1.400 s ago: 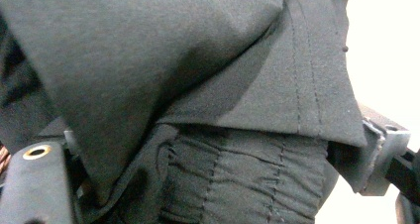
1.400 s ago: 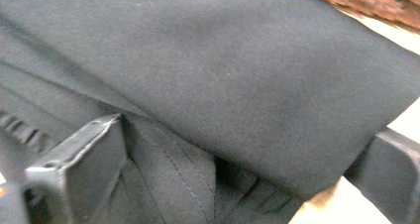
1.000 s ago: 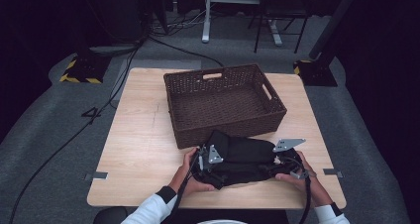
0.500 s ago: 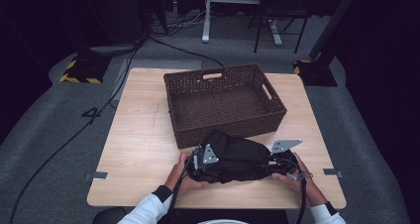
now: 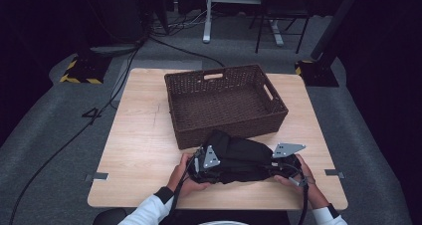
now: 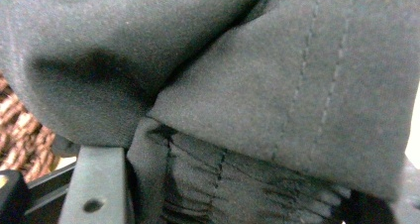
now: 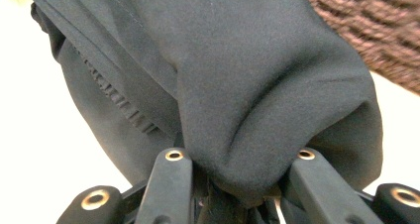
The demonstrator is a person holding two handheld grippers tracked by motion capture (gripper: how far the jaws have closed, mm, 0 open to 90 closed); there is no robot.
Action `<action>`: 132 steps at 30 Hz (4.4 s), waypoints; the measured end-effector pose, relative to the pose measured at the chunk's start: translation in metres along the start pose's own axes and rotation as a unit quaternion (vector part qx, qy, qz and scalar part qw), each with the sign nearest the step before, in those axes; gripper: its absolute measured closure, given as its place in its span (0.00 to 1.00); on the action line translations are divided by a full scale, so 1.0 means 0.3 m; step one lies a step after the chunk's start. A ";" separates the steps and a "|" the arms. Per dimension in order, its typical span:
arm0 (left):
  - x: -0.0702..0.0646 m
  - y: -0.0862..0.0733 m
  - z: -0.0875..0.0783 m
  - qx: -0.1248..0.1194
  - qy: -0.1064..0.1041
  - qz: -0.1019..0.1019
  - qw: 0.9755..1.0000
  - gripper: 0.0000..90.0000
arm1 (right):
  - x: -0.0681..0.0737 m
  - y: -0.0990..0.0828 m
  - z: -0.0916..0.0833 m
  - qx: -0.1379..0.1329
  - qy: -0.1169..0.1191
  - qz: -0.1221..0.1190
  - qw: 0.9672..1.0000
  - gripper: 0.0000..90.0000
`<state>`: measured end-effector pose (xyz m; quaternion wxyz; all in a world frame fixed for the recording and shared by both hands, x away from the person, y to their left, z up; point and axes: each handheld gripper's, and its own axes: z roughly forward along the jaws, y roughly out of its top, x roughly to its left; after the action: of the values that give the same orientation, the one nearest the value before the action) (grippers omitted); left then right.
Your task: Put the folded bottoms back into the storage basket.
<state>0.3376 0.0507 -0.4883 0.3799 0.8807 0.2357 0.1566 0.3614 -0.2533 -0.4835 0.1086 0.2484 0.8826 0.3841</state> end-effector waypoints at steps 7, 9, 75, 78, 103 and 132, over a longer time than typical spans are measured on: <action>-0.003 0.029 -0.007 -0.019 0.006 0.017 1.000 0.46 | 0.009 0.012 -0.052 -0.017 -0.024 -0.012 0.999 0.83; -0.008 0.041 -0.009 -0.022 0.008 0.024 0.999 0.46 | 0.011 0.013 -0.066 -0.020 -0.032 -0.016 0.999 0.83; 0.178 0.384 -0.326 -0.156 0.119 0.069 0.978 0.48 | -0.054 0.514 -0.334 -0.118 -0.120 -0.113 0.979 0.84; 0.207 0.382 -0.313 -0.150 0.124 0.065 0.979 0.48 | -0.081 0.532 -0.304 -0.113 -0.116 -0.111 0.981 0.84; 0.403 0.380 -0.136 -0.064 0.144 0.044 0.986 0.48 | -0.309 0.581 -0.023 -0.065 -0.103 -0.053 0.991 0.84; 0.432 0.327 -0.058 0.125 0.119 0.055 0.983 0.31 | -0.359 0.519 0.101 0.045 -0.099 -0.033 0.994 0.78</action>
<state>0.4675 0.0715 -0.3914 0.2269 0.9079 0.2479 0.2507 0.5202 -0.2000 -0.3900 0.1967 0.2608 0.8915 0.3138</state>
